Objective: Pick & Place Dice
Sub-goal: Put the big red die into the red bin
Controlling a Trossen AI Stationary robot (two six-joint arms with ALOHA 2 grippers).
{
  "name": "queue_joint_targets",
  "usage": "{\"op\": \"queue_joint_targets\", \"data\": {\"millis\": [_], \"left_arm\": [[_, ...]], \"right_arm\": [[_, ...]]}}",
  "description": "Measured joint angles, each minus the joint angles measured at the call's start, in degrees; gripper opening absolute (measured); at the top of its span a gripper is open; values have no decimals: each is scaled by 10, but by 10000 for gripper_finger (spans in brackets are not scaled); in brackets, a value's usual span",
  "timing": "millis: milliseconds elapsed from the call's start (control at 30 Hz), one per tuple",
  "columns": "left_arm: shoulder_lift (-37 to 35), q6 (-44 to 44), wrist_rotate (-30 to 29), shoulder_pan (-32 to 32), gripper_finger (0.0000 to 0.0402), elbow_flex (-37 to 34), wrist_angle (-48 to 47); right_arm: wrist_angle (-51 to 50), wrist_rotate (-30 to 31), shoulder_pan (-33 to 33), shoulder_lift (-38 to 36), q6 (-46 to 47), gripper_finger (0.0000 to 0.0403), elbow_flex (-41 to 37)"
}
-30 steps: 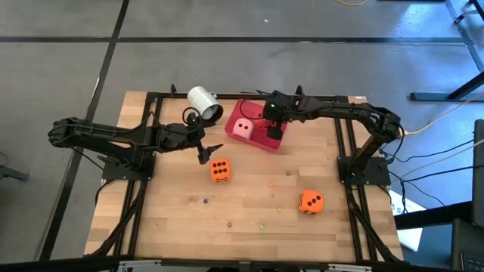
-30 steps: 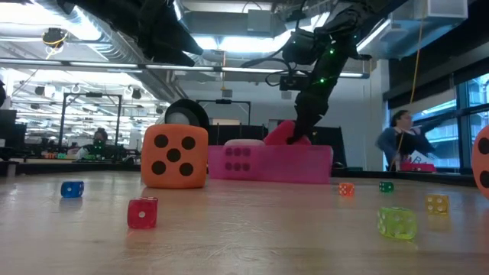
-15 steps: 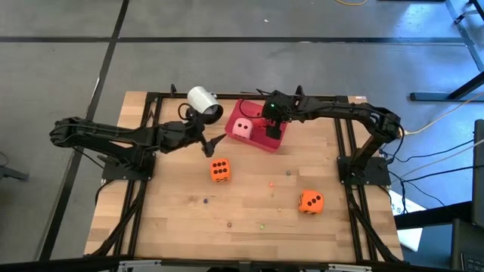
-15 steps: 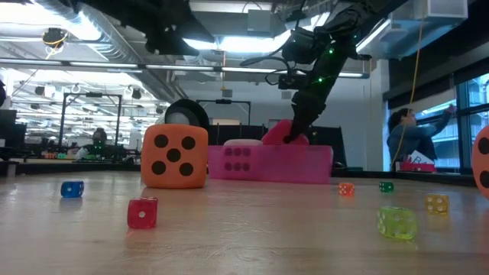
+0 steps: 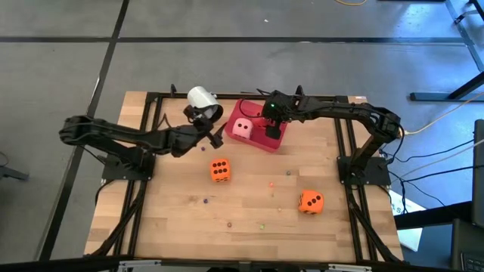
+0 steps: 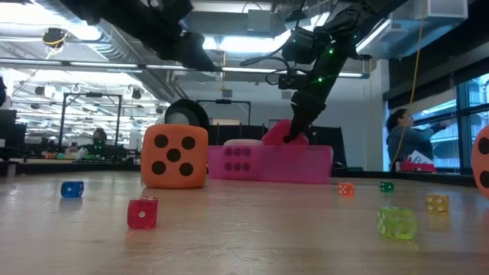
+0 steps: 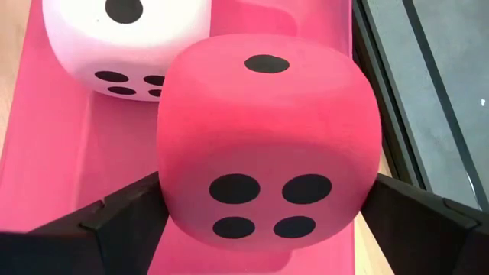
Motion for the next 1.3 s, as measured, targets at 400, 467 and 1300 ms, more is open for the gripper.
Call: {"op": "queue_joint_targets", "data": {"millis": [400,467,1300], "left_arm": [[13,-62,25,6,393,0,2],[13,-70,65,9,393,0,1],[208,75,455,122,138,29,167]], "right_arm": [[0,0,0,0,1,397,0],[0,0,0,0,2,397,0],[2,-1,0,0,6,397,0]]}}
